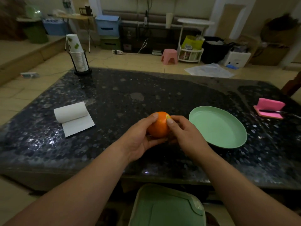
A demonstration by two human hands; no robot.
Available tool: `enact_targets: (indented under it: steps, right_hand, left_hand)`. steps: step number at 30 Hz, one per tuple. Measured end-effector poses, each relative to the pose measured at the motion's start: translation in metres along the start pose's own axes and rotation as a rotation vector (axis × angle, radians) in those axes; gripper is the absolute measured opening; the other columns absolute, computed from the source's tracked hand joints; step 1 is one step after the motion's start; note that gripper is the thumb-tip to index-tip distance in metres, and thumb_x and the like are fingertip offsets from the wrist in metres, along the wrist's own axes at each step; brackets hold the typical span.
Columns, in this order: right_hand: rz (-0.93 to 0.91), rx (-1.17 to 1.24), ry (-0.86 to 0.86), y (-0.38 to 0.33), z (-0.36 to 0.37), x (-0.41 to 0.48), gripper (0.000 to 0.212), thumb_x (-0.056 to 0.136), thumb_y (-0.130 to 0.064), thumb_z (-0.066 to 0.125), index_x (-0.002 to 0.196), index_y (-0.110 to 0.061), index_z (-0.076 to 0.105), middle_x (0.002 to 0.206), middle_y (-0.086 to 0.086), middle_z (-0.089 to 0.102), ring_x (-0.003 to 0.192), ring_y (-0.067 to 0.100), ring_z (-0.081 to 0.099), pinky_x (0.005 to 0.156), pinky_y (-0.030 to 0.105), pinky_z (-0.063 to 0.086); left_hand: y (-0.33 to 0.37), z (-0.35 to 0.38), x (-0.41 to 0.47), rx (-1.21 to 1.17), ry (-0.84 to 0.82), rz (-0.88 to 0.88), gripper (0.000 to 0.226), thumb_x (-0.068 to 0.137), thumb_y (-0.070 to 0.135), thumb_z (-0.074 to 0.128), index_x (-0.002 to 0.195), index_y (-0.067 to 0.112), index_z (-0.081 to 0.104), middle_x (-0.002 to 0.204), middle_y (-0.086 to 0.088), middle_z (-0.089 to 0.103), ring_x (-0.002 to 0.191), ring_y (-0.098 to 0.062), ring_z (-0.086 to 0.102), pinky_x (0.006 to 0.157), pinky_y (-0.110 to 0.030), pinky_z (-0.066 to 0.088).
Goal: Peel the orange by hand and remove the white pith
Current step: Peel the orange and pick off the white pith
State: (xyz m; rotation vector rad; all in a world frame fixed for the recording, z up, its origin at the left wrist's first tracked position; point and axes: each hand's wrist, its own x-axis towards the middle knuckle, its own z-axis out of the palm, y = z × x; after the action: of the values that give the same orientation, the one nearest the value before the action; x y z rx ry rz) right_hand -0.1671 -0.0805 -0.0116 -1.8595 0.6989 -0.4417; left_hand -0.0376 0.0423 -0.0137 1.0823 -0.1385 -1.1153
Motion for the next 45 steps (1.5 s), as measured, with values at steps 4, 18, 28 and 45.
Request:
enact_targets:
  steps: [4,18,28,45]
  right_hand:
    - [0.035,0.095,-0.039,0.004,0.011,0.006,0.047,0.095,-0.066,0.063,0.134,-0.039,0.06,0.125,-0.009,0.068,0.108,0.011,0.072,0.087,0.039,0.066]
    - [0.001,-0.05,-0.065,0.007,-0.007,0.017,0.023,0.1,-0.053,0.065,0.112,-0.034,0.071,0.098,-0.009,0.078,0.088,0.004,0.075,0.086,0.036,0.063]
    - [-0.18,-0.43,-0.108,-0.004,-0.002,0.008,0.013,0.105,-0.039,0.056,0.104,-0.031,0.067,0.084,-0.008,0.071,0.072,0.005,0.064,0.064,0.028,0.049]
    - [-0.236,-0.511,-0.16,-0.011,0.0,0.006,0.006,0.1,-0.036,0.059,0.102,-0.031,0.055,0.081,-0.007,0.067,0.071,0.01,0.065,0.061,0.036,0.05]
  left_hand:
    - [-0.005,0.0,0.009,0.035,0.085,0.087,0.046,0.096,0.019,0.074,0.137,0.014,0.053,0.138,-0.02,0.059,0.121,-0.038,0.066,0.094,-0.057,0.061]
    - [-0.001,-0.003,0.015,0.091,0.041,0.063,0.06,0.088,0.047,0.08,0.136,0.017,0.058,0.134,-0.018,0.067,0.12,-0.043,0.069,0.094,-0.06,0.06]
    - [-0.002,-0.004,0.007,0.339,0.178,0.149,0.057,0.067,0.054,0.087,0.115,0.029,0.07,0.123,-0.011,0.071,0.107,-0.036,0.073,0.084,-0.058,0.064]
    - [-0.003,-0.003,0.003,0.558,0.159,0.203,0.034,0.087,0.044,0.082,0.113,0.031,0.066,0.119,-0.006,0.066,0.104,-0.029,0.07,0.082,-0.054,0.066]
